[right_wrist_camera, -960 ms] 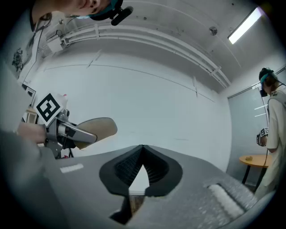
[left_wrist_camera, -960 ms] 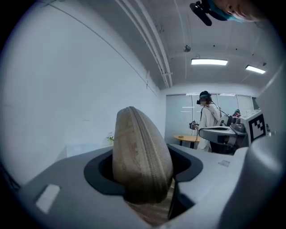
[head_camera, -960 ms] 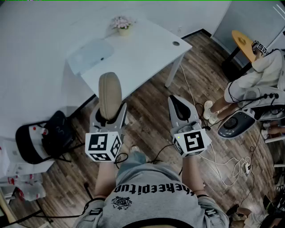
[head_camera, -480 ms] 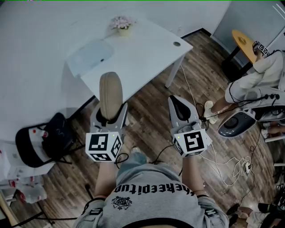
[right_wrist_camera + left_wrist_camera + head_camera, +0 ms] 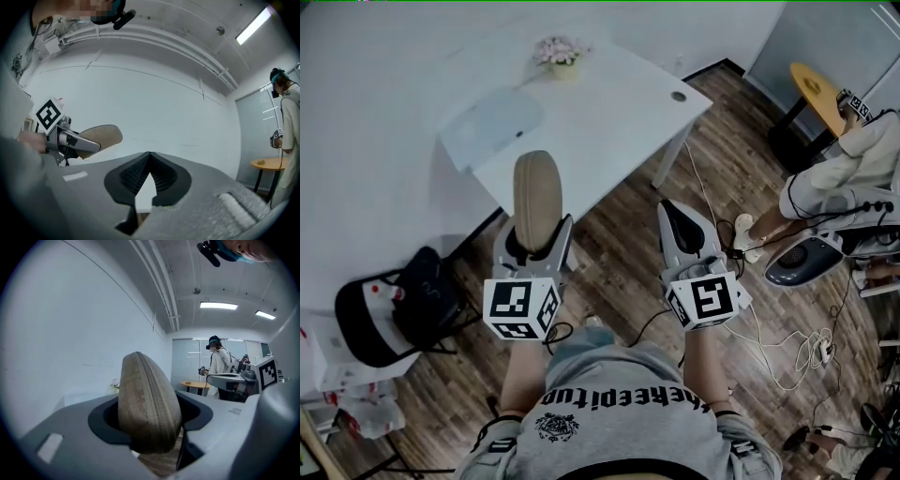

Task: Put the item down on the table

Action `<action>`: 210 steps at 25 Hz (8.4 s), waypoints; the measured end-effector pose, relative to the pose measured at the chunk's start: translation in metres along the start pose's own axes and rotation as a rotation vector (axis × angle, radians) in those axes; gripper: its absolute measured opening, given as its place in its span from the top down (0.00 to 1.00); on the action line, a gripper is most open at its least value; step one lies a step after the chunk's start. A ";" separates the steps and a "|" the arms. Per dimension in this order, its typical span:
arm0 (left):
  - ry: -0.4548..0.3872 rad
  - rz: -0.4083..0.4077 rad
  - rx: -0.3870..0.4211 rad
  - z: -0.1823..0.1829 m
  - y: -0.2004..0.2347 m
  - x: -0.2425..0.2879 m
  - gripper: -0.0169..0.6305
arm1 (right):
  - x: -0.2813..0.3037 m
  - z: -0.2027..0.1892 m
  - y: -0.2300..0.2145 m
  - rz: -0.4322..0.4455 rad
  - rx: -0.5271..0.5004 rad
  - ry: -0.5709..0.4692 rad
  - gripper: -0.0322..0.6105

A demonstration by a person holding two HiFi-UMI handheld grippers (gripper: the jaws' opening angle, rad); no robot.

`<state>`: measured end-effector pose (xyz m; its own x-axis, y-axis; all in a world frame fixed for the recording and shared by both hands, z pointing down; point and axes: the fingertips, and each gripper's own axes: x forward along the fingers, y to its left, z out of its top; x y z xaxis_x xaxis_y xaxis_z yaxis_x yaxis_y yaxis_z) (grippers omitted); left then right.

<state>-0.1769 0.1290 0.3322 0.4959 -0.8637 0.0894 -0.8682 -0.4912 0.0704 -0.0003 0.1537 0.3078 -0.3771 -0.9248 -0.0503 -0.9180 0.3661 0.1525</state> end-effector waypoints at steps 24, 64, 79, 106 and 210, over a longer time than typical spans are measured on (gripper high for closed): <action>-0.014 -0.067 -0.008 0.010 0.020 0.083 0.51 | 0.064 -0.011 -0.041 -0.041 -0.009 0.010 0.95; 0.004 0.185 0.002 0.028 0.012 0.253 0.51 | 0.217 -0.043 -0.187 0.244 0.070 -0.039 0.95; 0.052 0.149 0.018 0.029 0.059 0.332 0.51 | 0.300 -0.056 -0.212 0.232 0.073 -0.011 0.95; 0.330 0.086 -0.062 -0.078 0.120 0.430 0.51 | 0.382 -0.138 -0.223 0.217 0.130 0.201 0.95; 0.076 0.407 -0.014 -0.015 0.090 0.327 0.95 | 0.317 -0.106 -0.213 0.379 0.073 0.133 0.95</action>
<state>-0.0931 -0.1960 0.3825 0.1128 -0.9761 0.1857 -0.9936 -0.1095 0.0279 0.0882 -0.2285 0.3640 -0.6759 -0.7264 0.1244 -0.7250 0.6857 0.0647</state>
